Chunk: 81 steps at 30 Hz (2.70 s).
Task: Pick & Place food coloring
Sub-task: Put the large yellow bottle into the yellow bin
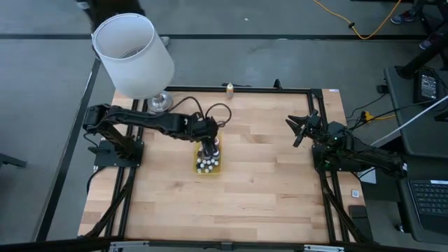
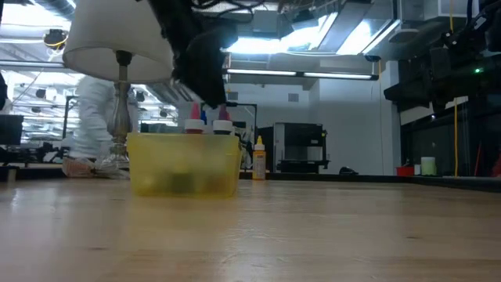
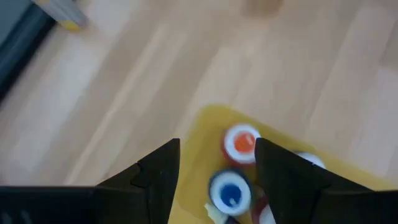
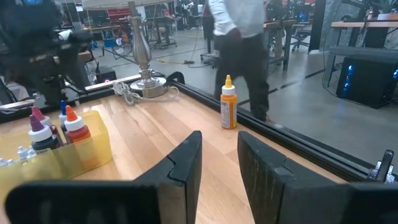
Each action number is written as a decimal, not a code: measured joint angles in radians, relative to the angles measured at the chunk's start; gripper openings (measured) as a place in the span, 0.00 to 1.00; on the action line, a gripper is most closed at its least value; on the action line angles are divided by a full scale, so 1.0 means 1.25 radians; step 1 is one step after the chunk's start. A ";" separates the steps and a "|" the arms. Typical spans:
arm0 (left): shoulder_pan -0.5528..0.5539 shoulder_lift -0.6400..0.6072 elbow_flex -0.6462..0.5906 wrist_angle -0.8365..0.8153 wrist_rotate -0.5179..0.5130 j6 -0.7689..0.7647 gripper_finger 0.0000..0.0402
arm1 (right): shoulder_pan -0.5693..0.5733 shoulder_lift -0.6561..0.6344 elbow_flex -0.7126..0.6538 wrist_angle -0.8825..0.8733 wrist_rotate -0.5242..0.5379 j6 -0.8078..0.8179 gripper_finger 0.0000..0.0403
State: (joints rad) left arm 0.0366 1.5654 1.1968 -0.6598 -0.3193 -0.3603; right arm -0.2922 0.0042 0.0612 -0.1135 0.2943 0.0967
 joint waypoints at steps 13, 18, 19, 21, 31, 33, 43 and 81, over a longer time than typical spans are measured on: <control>0.153 0.080 0.242 -0.065 -0.087 0.018 0.60 | 0.000 0.000 0.000 0.000 0.000 0.000 0.26; 0.190 0.193 0.381 -0.094 -0.090 0.030 0.67 | 0.000 0.000 0.000 0.000 0.000 0.000 0.26; 0.198 0.220 0.412 -0.101 -0.090 0.027 0.68 | 0.000 0.000 0.000 0.000 0.000 0.000 0.26; 0.215 0.275 0.478 -0.125 -0.092 0.012 0.70 | 0.000 0.000 0.000 0.000 0.000 0.000 0.26; 0.303 0.521 0.785 -0.277 -0.101 -0.042 0.72 | 0.000 0.000 0.000 0.000 0.000 0.000 0.26; 0.322 0.549 0.811 -0.295 -0.099 -0.059 0.72 | 0.000 0.000 0.000 0.000 0.000 0.000 0.26; 0.402 0.608 0.823 -0.270 -0.023 -0.093 0.72 | 0.000 0.000 0.000 0.000 0.000 0.000 0.26; 0.422 0.674 0.822 -0.189 0.041 0.081 0.51 | 0.000 0.000 0.000 0.000 0.000 0.000 0.26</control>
State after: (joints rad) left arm 0.5644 2.4077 2.2246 -0.8967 -0.2676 -0.2588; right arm -0.2921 0.0044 0.0615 -0.1135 0.2943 0.0964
